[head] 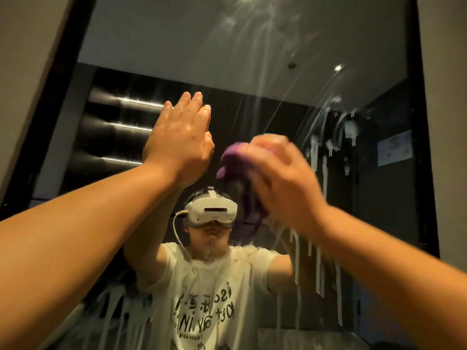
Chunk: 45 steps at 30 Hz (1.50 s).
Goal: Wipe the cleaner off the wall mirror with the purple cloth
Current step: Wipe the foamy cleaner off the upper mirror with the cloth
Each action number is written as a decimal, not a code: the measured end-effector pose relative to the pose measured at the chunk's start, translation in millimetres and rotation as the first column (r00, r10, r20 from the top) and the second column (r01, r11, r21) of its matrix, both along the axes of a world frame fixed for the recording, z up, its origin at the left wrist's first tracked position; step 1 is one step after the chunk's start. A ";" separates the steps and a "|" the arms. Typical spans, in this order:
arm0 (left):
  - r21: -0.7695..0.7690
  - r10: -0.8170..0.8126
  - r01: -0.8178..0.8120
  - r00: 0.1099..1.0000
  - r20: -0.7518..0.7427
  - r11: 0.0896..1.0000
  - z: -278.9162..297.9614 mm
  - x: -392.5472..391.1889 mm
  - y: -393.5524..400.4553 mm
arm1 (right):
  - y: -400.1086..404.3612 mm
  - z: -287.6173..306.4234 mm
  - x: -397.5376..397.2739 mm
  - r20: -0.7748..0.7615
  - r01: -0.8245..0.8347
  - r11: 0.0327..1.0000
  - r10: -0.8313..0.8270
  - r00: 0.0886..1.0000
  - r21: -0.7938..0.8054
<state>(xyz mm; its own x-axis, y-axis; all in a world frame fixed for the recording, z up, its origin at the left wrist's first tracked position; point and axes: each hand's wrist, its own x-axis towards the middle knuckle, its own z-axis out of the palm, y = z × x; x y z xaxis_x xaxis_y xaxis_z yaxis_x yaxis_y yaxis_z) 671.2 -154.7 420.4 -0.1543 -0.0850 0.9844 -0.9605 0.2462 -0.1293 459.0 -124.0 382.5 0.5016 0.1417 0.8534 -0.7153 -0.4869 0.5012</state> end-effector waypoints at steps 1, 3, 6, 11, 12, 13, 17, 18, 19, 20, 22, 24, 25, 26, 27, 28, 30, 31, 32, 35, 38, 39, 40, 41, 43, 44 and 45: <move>0.001 0.002 -0.002 1.000 -0.003 1.000 -0.3 0.1 -0.3 | 0.2 29.2 -8.2 0.103 0.002 0.998 0.005 0.995 -0.070; 0.002 0.002 -0.002 1.000 -0.007 1.000 -0.7 0.5 -0.5 | -1.4 85.3 -25.7 0.264 0.082 0.990 -0.049 0.963 -0.114; 0.000 0.002 -0.002 1.000 -0.006 1.000 -1.8 0.6 -0.6 | -6.8 156.2 -47.1 0.410 0.259 0.966 -0.228 0.883 -0.022; -0.002 -0.009 0.009 1.000 -0.014 1.000 -2.4 0.4 0.8 | -17.4 201.2 -47.9 0.464 0.387 0.918 -0.382 0.799 0.091; -0.002 -0.015 0.015 1.000 -0.015 1.000 -2.3 -0.3 1.1 | -20.4 193.8 -44.4 0.419 0.370 0.928 -0.351 0.838 0.037; -0.002 -0.021 0.021 1.000 -0.014 1.000 -1.8 -0.9 1.4 | -21.1 179.6 -39.6 0.360 0.336 0.941 -0.302 0.883 -0.034; -0.006 -0.026 0.025 0.999 -0.026 1.000 -0.9 -3.2 1.3 | -25.2 68.3 -26.0 0.101 0.303 0.929 -0.288 0.952 -0.213; -0.008 -0.021 0.020 0.999 -0.034 1.000 -1.4 -4.2 1.8 | -27.8 32.0 -25.7 0.026 0.290 0.930 -0.292 0.956 -0.226; -0.010 -0.012 0.012 0.999 -0.037 1.000 -2.2 -5.7 2.6 | -28.9 -4.8 -26.1 -0.036 0.292 0.933 -0.306 0.952 -0.209; -0.012 -0.004 0.004 0.999 -0.036 1.000 -3.5 -7.5 3.2 | -29.6 -40.1 -29.1 -0.092 0.304 0.935 -0.324 0.941 -0.185; -0.007 0.004 -0.004 1.000 -0.027 1.000 -5.6 -11.4 4.6 | -26.6 -97.5 -37.9 -0.226 0.314 0.939 -0.340 0.913 -0.143; 0.005 -0.006 0.006 0.999 -0.038 1.000 -8.5 -15.1 7.2 | -20.7 -129.2 -47.3 -0.351 0.287 0.948 -0.317 0.881 -0.135; 0.009 -0.017 0.017 0.999 -0.050 1.000 -9.7 -17.5 9.5 | -16.1 -134.2 -50.4 -0.391 0.267 0.954 -0.298 0.871 -0.132; 0.012 -0.025 0.026 0.998 -0.058 1.000 -11.5 -20.6 11.2 | -12.3 -131.6 -52.8 -0.419 0.242 0.962 -0.274 0.866 -0.127; 0.014 -0.029 0.029 0.998 -0.056 0.999 -12.9 -25.4 13.1 | -10.3 -123.5 -54.9 -0.434 0.207 0.971 -0.238 0.869 -0.119; 0.014 -0.029 0.030 0.999 -0.046 0.999 -13.8 -31.3 14.5 | -6.0 -110.5 -54.5 -0.419 0.159 0.980 -0.193 0.887 -0.116; 0.015 -0.027 0.027 1.000 -0.011 1.000 -13.7 -45.5 16.4 | 2.9 -65.7 -54.5 -0.284 0.106 0.992 -0.121 0.951 -0.070; 0.025 -0.023 0.023 1.000 0.009 0.999 -12.8 -52.5 16.4 | 6.8 -36.1 -57.9 -0.175 0.095 0.995 -0.098 0.980 -0.025; 0.038 -0.016 0.015 1.000 0.024 0.999 -11.8 -58.5 14.8 | 10.4 -5.0 -63.0 -0.054 0.083 0.996 -0.085 0.995 -0.029; 0.046 0.021 -0.023 0.999 0.028 0.999 -12.2 -67.0 6.3 | 2.3 91.4 -93.8 0.304 0.204 0.966 -0.149 0.941 -0.160; 0.018 0.008 -0.008 1.000 0.015 1.000 -15.4 -66.3 -0.4 | -17.8 168.4 -124.0 0.517 0.315 0.948 -0.242 0.821 -0.057; 0.011 0.002 -0.002 1.000 0.012 1.000 -16.3 -65.6 -1.5 | -23.2 186.6 -130.8 0.554 0.336 0.942 -0.274 0.786 -0.010; 0.005 0.002 -0.002 1.000 0.010 1.000 -16.5 -65.1 -2.1 | -25.3 201.6 -135.9 0.579 0.359 0.933 -0.305 0.756 0.023; 0.000 0.007 -0.007 1.000 0.010 1.000 -16.4 -64.9 -2.8 | -25.4 213.0 -140.2 0.587 0.367 0.929 -0.325 0.741 0.051; -0.005 0.020 -0.020 1.000 0.022 1.000 -16.0 -64.9 -4.0 | -25.9 218.8 -142.7 0.572 0.382 0.921 -0.357 0.739 0.081; -0.007 0.022 -0.022 0.999 0.028 1.000 -16.0 -65.6 -4.7 | -25.7 214.2 -141.3 0.546 0.391 0.918 -0.364 0.754 0.072; -0.009 0.021 -0.021 0.999 0.030 1.000 -16.0 -66.7 -5.3 | -25.2 203.5 -138.4 0.510 0.391 0.919 -0.357 0.782 0.044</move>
<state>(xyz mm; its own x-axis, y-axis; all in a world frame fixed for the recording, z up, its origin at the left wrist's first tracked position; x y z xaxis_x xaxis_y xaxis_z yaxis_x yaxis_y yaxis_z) 604.5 -160.0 404.4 -0.1822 -0.0800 0.9800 -0.9611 0.2251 -0.1603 320.7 -149.2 586.0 0.0340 0.0924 0.9951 -0.9930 -0.1095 0.0441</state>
